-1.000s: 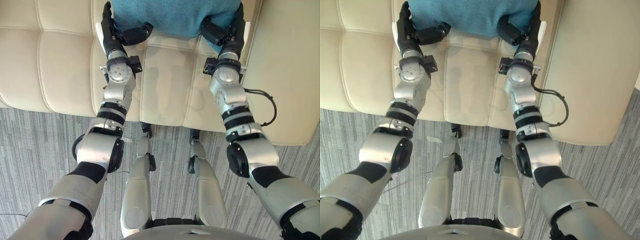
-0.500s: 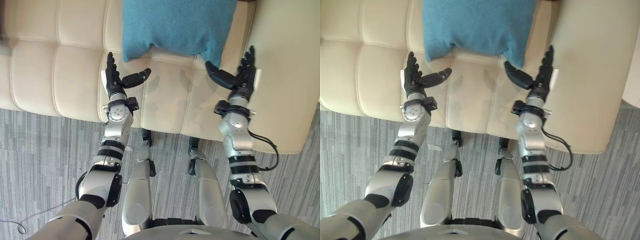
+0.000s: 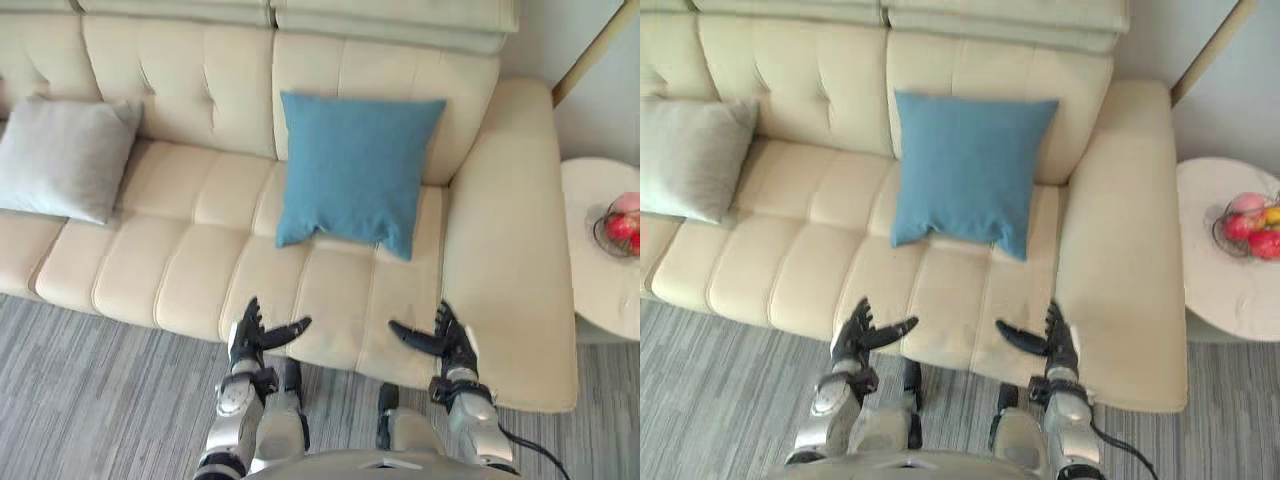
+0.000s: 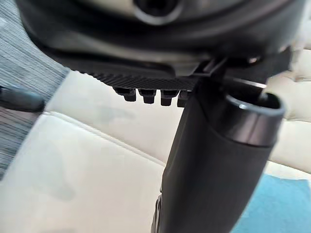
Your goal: Pick up cushions and gather them together orderly.
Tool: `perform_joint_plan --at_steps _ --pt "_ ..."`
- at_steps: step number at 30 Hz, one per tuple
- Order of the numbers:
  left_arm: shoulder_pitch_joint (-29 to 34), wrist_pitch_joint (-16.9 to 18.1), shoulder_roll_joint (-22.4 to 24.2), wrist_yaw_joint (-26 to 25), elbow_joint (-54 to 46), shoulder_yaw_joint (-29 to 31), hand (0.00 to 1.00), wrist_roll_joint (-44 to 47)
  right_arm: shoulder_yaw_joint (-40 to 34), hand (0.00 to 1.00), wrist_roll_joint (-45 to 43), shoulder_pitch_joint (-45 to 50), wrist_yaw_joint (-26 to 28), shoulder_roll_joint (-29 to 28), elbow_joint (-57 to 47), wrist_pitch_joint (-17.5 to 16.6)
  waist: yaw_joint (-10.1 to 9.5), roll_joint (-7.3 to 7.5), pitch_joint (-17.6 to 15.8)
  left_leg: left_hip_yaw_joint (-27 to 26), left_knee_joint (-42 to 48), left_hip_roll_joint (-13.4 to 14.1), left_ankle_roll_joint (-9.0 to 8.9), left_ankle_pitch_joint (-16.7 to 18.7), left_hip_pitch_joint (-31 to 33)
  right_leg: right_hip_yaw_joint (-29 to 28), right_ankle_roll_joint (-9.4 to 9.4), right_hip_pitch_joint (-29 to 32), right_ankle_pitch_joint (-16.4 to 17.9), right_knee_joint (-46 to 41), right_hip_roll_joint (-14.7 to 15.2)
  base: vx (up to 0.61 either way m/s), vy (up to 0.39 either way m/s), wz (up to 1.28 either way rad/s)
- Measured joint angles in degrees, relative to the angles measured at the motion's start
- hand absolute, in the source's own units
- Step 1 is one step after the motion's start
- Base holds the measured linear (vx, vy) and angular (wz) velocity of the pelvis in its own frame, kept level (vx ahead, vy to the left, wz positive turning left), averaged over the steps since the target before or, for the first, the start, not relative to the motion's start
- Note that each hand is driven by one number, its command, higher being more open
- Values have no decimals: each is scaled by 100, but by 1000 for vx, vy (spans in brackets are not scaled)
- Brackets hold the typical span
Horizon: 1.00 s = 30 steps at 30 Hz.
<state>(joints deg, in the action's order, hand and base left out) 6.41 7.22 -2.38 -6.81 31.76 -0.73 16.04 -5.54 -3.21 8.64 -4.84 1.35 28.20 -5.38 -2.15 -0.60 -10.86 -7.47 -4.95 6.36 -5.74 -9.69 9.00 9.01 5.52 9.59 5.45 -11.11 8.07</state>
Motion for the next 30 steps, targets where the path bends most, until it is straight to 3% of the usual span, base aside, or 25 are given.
perform_joint_plan --at_steps 6,12,21,24,25,26,27,29,30 --pt "158 -123 -116 208 1521 222 100 -744 -3 100 599 -62 86 28 1667 30 8 80 357 -17 -4 -27 25 150 -440 -2 76 -546 -64 333 -27 -8 2 0" --pt "97 -205 -342 185 2137 450 100 -1069 -275 100 584 -147 55 45 2491 198 37 161 445 -105 -7 -59 31 230 -702 -103 117 -877 -207 637 -21 -1 24 -10" --pt "-148 -234 -396 162 2528 692 100 -1280 -463 100 542 -562 -61 33 2788 256 96 259 406 -734 0 16 45 275 -696 -660 115 -627 -606 877 -115 -5 25 -37" --pt "-367 -270 -316 154 2563 780 100 -1288 -448 100 536 -654 -143 -38 2759 259 58 328 345 -953 500 133 284 480 -291 -598 271 -239 -1035 732 -164 -103 11 -42" --pt "-433 -272 -203 139 2517 929 100 -1293 -463 100 532 -726 -203 -48 2724 270 -6 262 259 -1014 657 338 339 568 -188 -481 181 -69 -634 -14 -168 -138 -16 -17" --pt "-474 -278 -166 123 2486 940 100 -1327 -458 100 532 -670 -221 -106 2691 272 -1 239 209 -974 779 348 341 576 -160 -314 100 182 -72 -1326 -92 -114 -58 19" --pt "-453 -275 -153 100 2332 934 100 -1337 -445 100 532 -534 -200 -192 2665 286 -36 356 252 -779 941 296 383 605 -108 -262 274 180 300 -2785 8 -68 -73 44" --pt "-436 -271 -184 94 2244 971 100 -1336 -443 100 532 -550 -203 -254 2666 281 -76 458 316 -687 1143 263 340 568 95 -261 420 -23 380 -3070 10 -88 -194 39" --pt "-423 -270 -167 69 2168 1107 100 -1329 -449 100 532 -668 -210 -310 2662 274 -124 582 356 -642 1373 246 317 554 333 -247 500 -249 674 -2666 17 -143 -233 20"
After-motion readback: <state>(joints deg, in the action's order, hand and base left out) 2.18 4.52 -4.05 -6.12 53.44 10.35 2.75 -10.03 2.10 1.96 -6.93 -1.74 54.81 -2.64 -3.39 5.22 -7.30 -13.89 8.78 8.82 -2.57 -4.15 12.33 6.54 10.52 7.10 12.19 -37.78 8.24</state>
